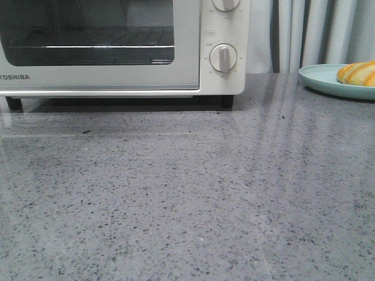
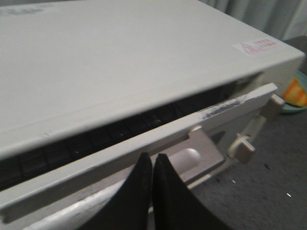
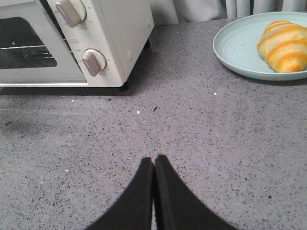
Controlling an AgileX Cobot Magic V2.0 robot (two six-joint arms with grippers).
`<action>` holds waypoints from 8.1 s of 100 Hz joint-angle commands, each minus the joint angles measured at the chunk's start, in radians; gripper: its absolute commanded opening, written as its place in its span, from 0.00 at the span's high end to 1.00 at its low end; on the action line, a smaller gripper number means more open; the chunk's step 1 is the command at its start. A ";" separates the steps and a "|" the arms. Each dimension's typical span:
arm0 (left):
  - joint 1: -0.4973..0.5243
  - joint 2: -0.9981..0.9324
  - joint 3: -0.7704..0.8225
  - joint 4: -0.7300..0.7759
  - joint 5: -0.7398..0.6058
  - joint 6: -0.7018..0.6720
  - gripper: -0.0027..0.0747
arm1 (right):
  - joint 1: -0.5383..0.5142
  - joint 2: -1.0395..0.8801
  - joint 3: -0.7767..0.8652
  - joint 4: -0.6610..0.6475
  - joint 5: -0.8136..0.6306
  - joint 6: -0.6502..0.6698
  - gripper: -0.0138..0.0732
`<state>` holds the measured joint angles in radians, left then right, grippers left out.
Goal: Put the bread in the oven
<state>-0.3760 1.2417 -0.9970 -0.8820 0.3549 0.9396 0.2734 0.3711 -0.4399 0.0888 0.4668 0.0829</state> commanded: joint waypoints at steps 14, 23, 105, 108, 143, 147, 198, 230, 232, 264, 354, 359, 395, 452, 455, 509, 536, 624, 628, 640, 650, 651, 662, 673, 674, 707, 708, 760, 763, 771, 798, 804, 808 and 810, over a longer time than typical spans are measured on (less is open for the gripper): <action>-0.007 -0.069 0.066 0.004 0.204 0.001 0.99 | 0.001 0.017 -0.036 -0.008 -0.137 -0.011 0.90; -0.007 -0.082 0.112 0.009 0.259 0.001 0.99 | 0.001 0.017 -0.036 -0.008 -0.200 -0.011 0.90; -0.007 -0.220 0.296 -0.002 0.275 0.001 0.99 | -0.004 0.248 -0.344 -0.034 -0.089 -0.011 0.90; -0.007 -0.241 0.296 -0.009 0.280 0.001 0.99 | -0.008 0.290 -0.400 -0.052 -0.058 -0.011 0.90; -0.007 -0.481 0.296 -0.018 0.307 0.001 0.99 | -0.223 0.799 -0.832 -0.104 0.075 -0.004 0.61; -0.007 -0.506 0.296 -0.018 0.307 0.001 0.99 | -0.248 0.851 -0.852 -0.099 0.075 -0.004 0.52; -0.007 -0.590 0.297 -0.007 0.305 0.001 0.99 | -0.374 1.322 -0.884 -0.115 -0.049 -0.004 0.43; -0.007 -0.590 0.306 0.010 0.301 0.001 0.99 | -0.374 1.328 -0.902 -0.097 -0.002 -0.004 0.92; -0.007 -0.590 0.306 0.010 0.301 0.001 0.99 | -0.372 1.316 -0.909 -0.089 -0.011 -0.004 0.92; -0.007 -0.590 0.306 0.010 0.241 0.001 0.99 | -0.018 1.032 -1.155 -0.095 -0.123 -0.148 0.92; -0.007 -0.697 0.306 -0.009 0.386 0.001 0.99 | 0.539 1.391 -1.252 -0.180 -0.004 -0.142 0.92; -0.007 -0.707 0.306 -0.009 0.386 0.001 0.99 | 0.528 1.410 -1.252 -0.180 -0.031 -0.097 0.92; -0.007 -0.718 0.306 -0.007 0.402 0.001 0.99 | 0.475 1.444 -1.252 -0.182 -0.088 -0.045 0.87; -0.007 -0.720 0.306 0.033 0.352 -0.001 0.99 | 0.468 1.436 -1.252 -0.184 -0.073 -0.045 0.28; -0.007 -0.725 0.306 0.035 0.336 -0.011 0.99 | 0.468 1.427 -1.252 -0.180 -0.056 -0.045 0.30; -0.007 -1.099 0.433 0.470 -0.032 -0.456 0.99 | 0.627 0.860 -0.816 -0.417 0.005 -0.051 0.90; -0.007 -1.253 0.585 0.795 0.050 -0.813 0.99 | 0.539 0.244 -0.308 -0.424 -0.067 -0.047 0.90; -0.007 -1.253 0.618 0.786 0.038 -0.813 0.99 | 0.423 -0.361 -0.079 -0.502 0.063 -0.047 0.90; -0.007 -1.253 0.618 0.786 0.038 -0.813 0.99 | 0.423 -0.361 -0.079 -0.502 0.063 -0.047 0.90; -0.007 -1.253 0.618 0.786 0.038 -0.813 0.99 | 0.423 -0.361 -0.079 -0.502 0.063 -0.047 0.90; -0.007 -1.253 0.618 0.786 0.038 -0.813 0.99 | 0.423 -0.361 -0.079 -0.502 0.063 -0.047 0.90; -0.007 -1.253 0.618 0.786 0.038 -0.813 0.99 | 0.423 -0.361 -0.079 -0.502 0.063 -0.047 0.90; -0.007 -1.253 0.620 0.786 0.038 -0.813 0.99 | 0.423 -0.361 -0.079 -0.502 0.063 -0.047 0.90; -0.007 -1.253 0.641 0.780 0.036 -0.813 0.99 | 0.423 -0.361 -0.079 -0.502 0.063 -0.047 0.90; -0.007 -1.253 0.644 0.780 0.036 -0.813 0.99 | 0.423 -0.361 -0.079 -0.502 0.063 -0.047 0.90; 0.029 -1.275 0.865 0.848 -0.197 -0.799 0.99 | 0.423 -0.361 -0.079 -0.502 0.063 -0.047 0.90; 0.031 -1.275 0.875 0.846 -0.204 -0.799 0.99 | 0.423 -0.361 -0.079 -0.502 0.063 -0.047 0.90; 0.258 -1.275 1.021 0.789 -0.193 -0.801 0.99 | 0.423 -0.361 -0.079 -0.502 0.068 -0.047 0.90; 0.258 -1.275 1.021 0.789 -0.181 -0.801 0.99 | 0.423 -0.361 -0.079 -0.502 0.068 -0.047 0.90; 0.259 -1.275 1.021 0.789 -0.137 -0.801 0.99 | 0.423 -0.361 -0.079 -0.502 0.068 -0.047 0.90; 0.259 -1.275 1.021 0.751 -0.059 -0.801 0.99 | 0.423 -0.361 -0.079 -0.502 0.068 -0.047 0.90; 0.259 -1.275 1.021 0.751 -0.059 -0.801 0.99 | 0.423 -0.361 -0.079 -0.502 0.068 -0.047 0.90; 0.259 -1.275 1.021 0.751 -0.059 -0.801 0.99 | 0.423 -0.361 -0.079 -0.502 0.068 -0.047 0.90; 0.259 -1.275 1.021 0.751 -0.059 -0.801 0.99 | 0.423 -0.361 -0.079 -0.502 0.068 -0.047 0.90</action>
<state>-0.1183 -0.0038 -0.0021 -0.1127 0.3431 0.1417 0.7028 -0.0153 -0.4971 -0.3968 0.6049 0.0333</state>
